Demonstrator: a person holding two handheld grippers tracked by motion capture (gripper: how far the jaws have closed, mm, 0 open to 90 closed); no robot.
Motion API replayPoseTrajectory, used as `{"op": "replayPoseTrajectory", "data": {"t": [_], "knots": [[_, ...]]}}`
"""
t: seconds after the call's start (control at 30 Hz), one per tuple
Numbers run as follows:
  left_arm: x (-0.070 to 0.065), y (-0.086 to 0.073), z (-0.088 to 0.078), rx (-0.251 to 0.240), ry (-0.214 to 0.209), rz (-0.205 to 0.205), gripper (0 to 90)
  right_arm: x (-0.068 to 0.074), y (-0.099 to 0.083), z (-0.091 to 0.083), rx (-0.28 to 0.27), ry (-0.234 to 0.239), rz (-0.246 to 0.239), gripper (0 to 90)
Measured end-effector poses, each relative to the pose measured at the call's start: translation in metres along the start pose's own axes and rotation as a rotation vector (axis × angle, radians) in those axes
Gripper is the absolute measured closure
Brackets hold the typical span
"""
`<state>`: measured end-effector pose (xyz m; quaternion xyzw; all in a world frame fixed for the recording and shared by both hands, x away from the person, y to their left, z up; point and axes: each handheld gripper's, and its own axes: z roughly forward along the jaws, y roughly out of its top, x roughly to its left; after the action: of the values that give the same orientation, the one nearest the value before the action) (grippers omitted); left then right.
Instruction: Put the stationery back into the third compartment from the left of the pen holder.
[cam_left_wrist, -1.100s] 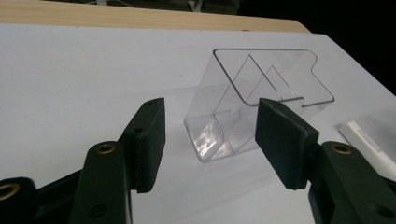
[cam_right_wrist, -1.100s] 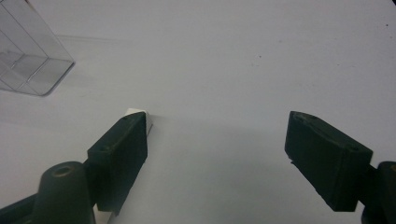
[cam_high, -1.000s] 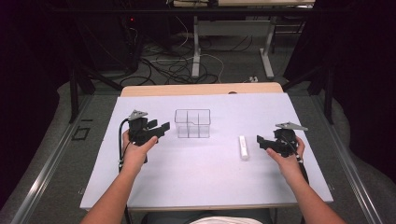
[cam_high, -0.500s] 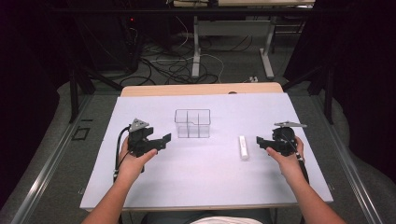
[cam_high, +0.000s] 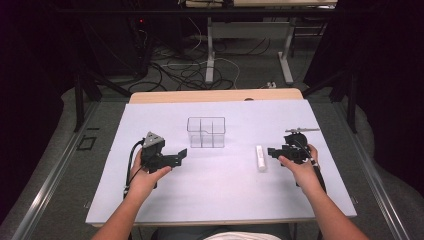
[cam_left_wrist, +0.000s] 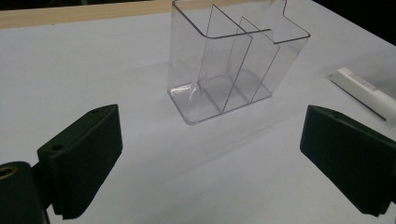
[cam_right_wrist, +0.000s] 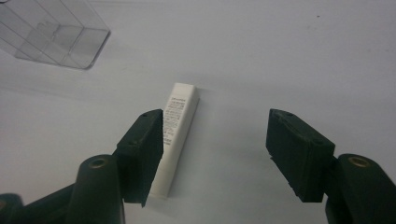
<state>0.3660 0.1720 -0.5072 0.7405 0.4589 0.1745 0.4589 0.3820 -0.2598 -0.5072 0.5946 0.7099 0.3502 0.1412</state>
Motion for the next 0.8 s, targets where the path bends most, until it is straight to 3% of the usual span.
{"op": "replayPoseTrajectory", "data": {"t": [0.13, 0.4, 0.53, 0.57, 0.7, 0.8], "knots": [[-0.003, -0.001, 0.0, 0.002, 0.0, 0.016, 5.5, 0.003, 0.002, 0.004, 0.024, 0.014, 0.018, 38.8], [-0.008, -0.003, 0.002, 0.002, 0.002, 0.027, 2.8, 0.011, 0.005, 0.012, 0.072, 0.045, 0.005, 43.6], [-0.011, -0.007, 0.001, 0.015, -0.011, 0.021, 2.7, 0.015, 0.003, 0.016, 0.103, 0.058, 0.033, 44.4], [-0.009, -0.006, 0.001, 0.021, -0.002, 0.045, 2.7, 0.015, 0.002, 0.016, 0.111, 0.061, 0.047, 45.1], [-0.008, -0.009, 0.003, 0.019, -0.008, 0.021, 2.8, 0.015, -0.001, 0.022, 0.139, 0.075, 0.068, 47.9], [-0.007, -0.009, 0.005, 0.027, -0.002, 0.028, 2.9, 0.016, -0.002, 0.026, 0.16, 0.072, 0.064, 50.3]]}}
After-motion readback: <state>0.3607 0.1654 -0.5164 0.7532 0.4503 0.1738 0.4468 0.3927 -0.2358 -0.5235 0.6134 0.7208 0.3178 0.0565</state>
